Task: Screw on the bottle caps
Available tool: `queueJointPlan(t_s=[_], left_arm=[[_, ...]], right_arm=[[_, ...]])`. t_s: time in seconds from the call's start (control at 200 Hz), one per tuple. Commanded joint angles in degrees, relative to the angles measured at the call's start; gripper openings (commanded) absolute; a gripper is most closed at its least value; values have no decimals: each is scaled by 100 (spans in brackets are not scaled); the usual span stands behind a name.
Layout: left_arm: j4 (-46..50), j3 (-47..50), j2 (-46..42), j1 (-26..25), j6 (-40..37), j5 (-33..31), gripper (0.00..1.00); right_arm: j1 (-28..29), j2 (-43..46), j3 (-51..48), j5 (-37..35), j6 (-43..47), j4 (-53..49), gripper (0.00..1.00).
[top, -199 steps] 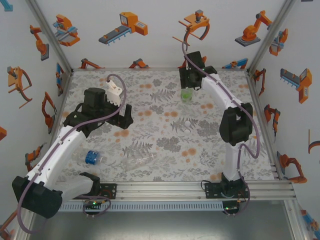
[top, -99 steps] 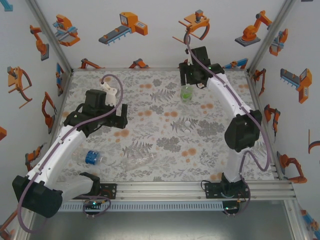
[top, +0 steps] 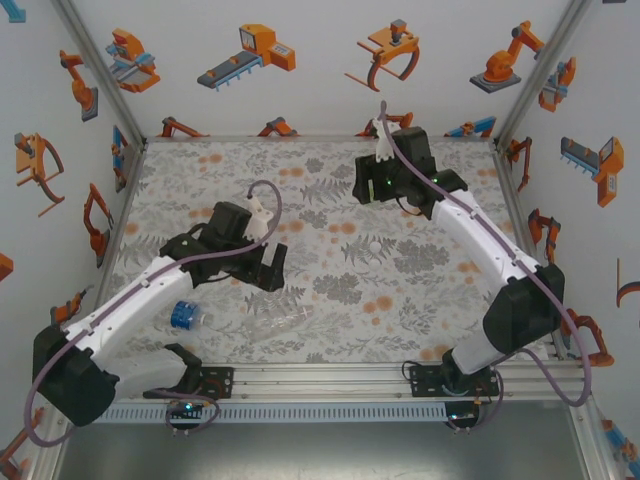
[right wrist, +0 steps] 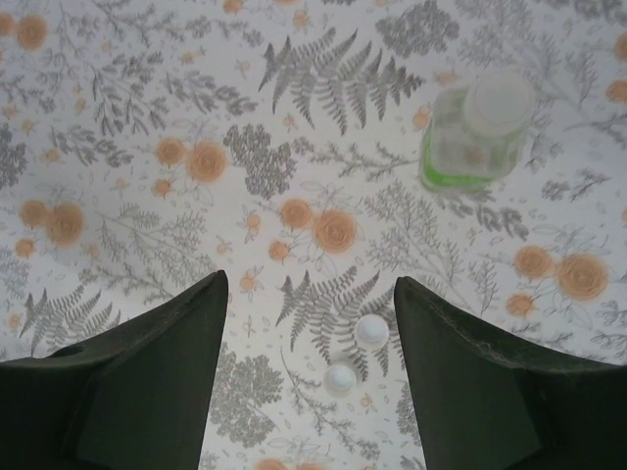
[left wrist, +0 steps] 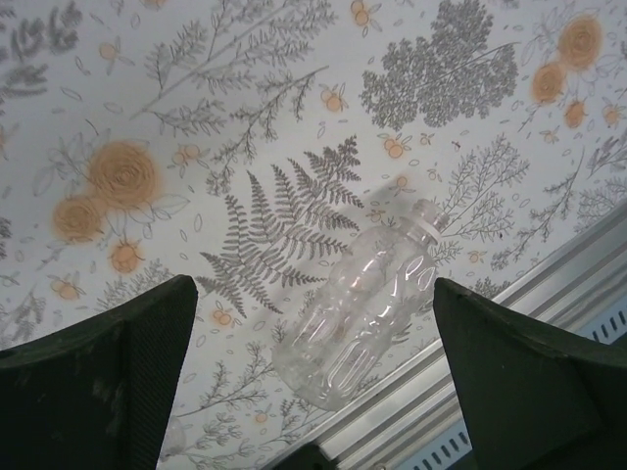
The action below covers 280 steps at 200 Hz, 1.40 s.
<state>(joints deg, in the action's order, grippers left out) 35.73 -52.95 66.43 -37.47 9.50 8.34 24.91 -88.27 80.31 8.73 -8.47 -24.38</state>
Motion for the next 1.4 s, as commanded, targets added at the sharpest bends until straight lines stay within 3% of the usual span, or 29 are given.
queueJointPlan(t_s=[0.0,0.235,0.456,0.711,0.956,1.041,1.122,1.307,1.397], left_arm=[[-101,369,166,-544,629,-420,98],[-16,653,809,-1561,1322,-1338,100],[-71,594,1654,-2156,1843,-1470,96],[-312,414,2044,-2225,2162,-1618,66],[-388,-416,2605,-1866,1763,-1883,55],[-592,-561,2732,-1634,1712,-1758,56],[-676,-623,2803,-1480,1698,-1603,66],[-377,-569,2757,-1507,1775,-1513,81],[-232,-399,2550,-1590,1931,-1528,83]], right_arm=[[23,333,-363,170,-326,352,63],[32,672,-873,308,-498,397,63],[32,895,-1208,406,-599,468,62],[32,1019,-1479,477,-718,541,62],[32,1110,-1545,454,-725,541,61],[33,1121,-1570,445,-717,532,61],[32,1140,-1603,445,-726,526,61],[32,1265,-1701,463,-797,528,61],[32,1325,-1741,443,-802,519,61]])
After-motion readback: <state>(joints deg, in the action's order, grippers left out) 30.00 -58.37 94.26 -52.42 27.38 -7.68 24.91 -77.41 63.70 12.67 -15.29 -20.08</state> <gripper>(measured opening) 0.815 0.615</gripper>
